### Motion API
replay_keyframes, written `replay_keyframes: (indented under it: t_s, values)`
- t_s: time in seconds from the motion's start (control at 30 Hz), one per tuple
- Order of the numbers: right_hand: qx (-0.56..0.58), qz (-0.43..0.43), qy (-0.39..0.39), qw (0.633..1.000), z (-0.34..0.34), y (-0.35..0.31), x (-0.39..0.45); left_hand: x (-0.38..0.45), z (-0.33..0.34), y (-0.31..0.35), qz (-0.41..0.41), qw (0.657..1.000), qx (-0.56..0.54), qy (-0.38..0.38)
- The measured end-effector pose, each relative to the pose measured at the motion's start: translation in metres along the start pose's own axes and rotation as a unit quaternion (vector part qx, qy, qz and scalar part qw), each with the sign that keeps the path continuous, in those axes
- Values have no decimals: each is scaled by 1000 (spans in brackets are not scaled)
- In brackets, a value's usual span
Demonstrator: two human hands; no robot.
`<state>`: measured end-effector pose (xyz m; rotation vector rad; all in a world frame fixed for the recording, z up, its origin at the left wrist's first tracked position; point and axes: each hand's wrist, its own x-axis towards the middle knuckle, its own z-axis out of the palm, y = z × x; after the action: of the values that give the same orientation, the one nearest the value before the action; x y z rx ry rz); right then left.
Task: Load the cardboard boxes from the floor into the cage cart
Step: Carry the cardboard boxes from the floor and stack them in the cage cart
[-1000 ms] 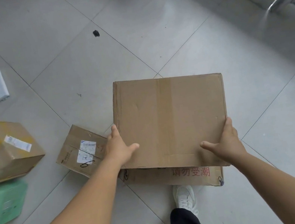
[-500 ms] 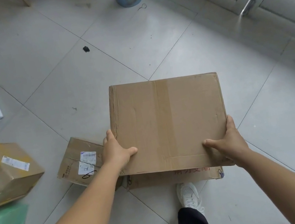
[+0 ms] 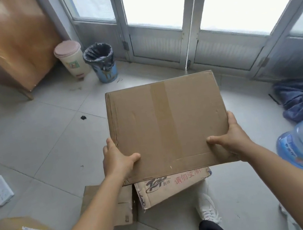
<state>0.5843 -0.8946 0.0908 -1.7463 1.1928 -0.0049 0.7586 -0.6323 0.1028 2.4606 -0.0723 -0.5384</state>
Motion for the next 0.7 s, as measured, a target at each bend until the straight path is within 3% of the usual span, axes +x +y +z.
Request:
replay_keyframes:
  t_s: [0.27,0.7]
  values:
    - [41,-38,111,992,-102,-26,-102,-77,-53,85,134,990,-40,3]
    - [126,-90,307,939,-271,9,-271,-228,-48,214,334,936,-110,-35]
